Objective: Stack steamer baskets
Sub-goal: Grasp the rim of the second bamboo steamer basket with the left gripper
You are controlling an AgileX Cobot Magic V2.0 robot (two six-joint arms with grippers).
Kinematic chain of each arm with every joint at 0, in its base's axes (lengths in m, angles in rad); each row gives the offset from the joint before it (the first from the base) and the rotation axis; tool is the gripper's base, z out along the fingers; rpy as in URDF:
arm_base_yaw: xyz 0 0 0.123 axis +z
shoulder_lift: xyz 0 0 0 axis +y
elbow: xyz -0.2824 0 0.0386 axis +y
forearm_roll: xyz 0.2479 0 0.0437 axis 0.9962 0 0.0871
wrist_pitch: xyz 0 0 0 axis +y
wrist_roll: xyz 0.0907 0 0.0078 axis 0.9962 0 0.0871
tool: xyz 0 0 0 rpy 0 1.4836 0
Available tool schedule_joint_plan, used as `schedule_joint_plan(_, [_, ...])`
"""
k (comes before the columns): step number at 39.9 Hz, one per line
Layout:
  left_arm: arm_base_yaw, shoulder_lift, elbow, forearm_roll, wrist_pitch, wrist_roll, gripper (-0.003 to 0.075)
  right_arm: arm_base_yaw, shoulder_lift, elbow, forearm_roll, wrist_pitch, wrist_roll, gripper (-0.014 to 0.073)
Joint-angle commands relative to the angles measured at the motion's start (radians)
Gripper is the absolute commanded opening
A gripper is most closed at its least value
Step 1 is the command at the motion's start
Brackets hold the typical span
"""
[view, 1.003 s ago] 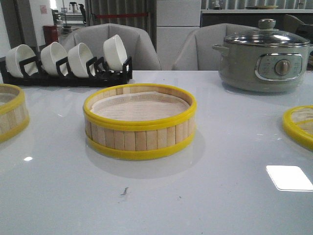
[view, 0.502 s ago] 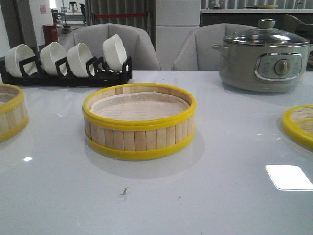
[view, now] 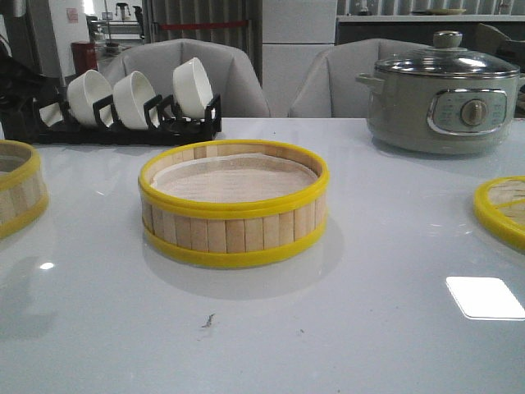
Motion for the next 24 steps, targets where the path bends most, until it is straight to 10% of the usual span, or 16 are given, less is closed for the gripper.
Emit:
schedule_joint_plan(1, [0.005,-0.012,-0.047,-0.004,-0.06,-0.013,0.0389,-0.001,0.001,-0.038,0.0,-0.069,-0.004,0.0438])
schedule_joint_plan(24, [0.029,0.145,-0.051,-0.025,-0.037,-0.013,0.0331,-0.001,0.001,-0.038,0.0,-0.082,-0.004,0.0438])
